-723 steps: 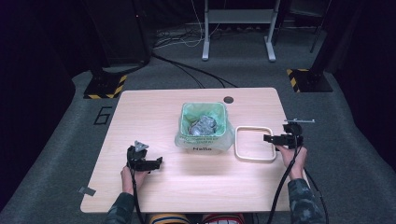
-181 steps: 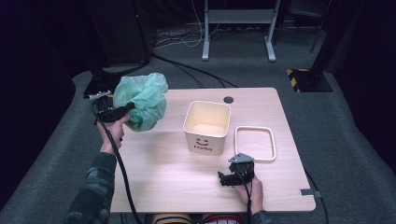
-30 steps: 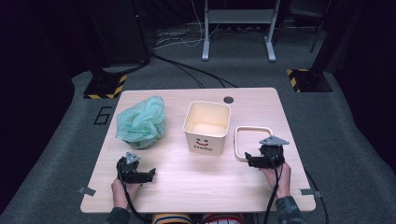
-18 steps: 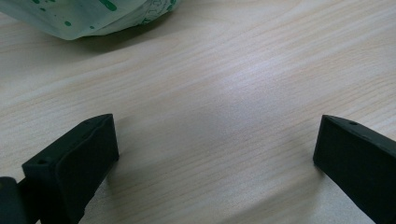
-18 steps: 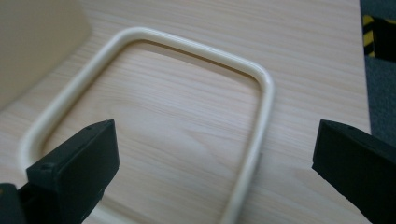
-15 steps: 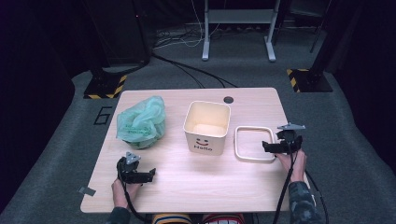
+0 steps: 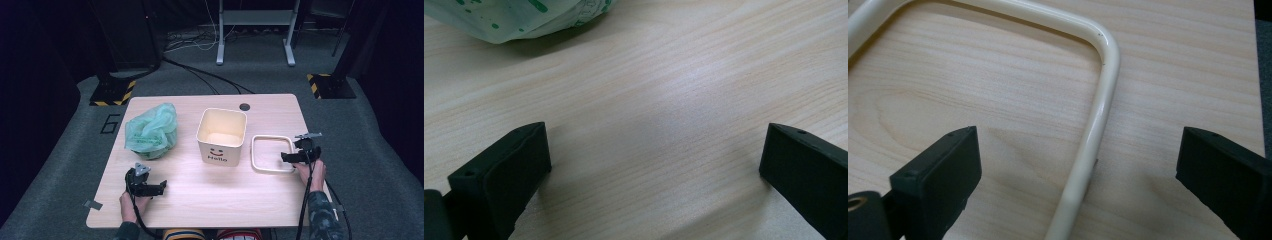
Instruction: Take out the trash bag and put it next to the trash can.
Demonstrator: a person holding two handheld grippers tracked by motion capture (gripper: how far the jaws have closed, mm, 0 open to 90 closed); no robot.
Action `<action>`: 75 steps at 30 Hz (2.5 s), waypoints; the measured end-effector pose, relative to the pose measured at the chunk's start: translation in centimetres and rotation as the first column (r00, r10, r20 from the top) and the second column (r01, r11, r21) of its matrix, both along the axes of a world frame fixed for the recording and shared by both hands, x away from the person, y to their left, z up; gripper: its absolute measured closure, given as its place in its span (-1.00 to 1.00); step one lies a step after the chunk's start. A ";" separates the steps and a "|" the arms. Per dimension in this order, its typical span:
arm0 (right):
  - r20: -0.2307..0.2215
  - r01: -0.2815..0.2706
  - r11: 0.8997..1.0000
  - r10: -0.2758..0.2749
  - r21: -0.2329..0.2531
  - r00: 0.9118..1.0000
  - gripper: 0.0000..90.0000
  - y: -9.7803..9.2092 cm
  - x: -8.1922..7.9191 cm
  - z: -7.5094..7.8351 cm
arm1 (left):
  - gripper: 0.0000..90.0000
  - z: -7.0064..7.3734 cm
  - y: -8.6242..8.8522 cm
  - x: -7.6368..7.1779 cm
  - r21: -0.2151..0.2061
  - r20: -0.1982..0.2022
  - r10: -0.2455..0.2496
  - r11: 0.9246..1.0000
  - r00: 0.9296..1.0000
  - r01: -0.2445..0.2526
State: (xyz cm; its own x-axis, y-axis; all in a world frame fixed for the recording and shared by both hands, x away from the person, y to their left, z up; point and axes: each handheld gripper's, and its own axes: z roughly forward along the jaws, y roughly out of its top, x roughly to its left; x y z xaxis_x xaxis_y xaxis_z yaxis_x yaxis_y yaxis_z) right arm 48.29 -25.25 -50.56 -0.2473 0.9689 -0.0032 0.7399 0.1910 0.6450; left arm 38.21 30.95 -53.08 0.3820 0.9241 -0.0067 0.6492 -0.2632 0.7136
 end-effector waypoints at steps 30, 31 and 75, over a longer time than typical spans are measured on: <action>0.018 0.096 0.995 -0.096 -0.002 0.995 0.66 0.4 0.5 -0.3 | -1.00 0.0 0.0 0.0 0.000 0.000 0.000 1.000 1.000 0.000; 0.015 0.106 0.994 -0.106 0.006 0.994 0.67 0.3 0.5 -0.3 | -1.00 0.0 0.0 0.0 0.000 0.000 -0.001 1.000 1.000 0.001; 0.041 0.119 0.989 -0.123 0.088 0.992 0.82 0.1 0.3 4.1 | -1.00 0.0 0.0 0.0 0.000 0.000 -0.002 1.000 1.000 0.002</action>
State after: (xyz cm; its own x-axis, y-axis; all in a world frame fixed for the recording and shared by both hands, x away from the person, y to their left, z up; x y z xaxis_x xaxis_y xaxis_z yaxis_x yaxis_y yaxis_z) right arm 48.54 -25.17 -46.47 -0.1298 0.9889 0.0721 0.7230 0.0446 0.6894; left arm 38.21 30.96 -53.08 0.3839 0.9233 -0.0065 0.6485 -0.2647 0.7138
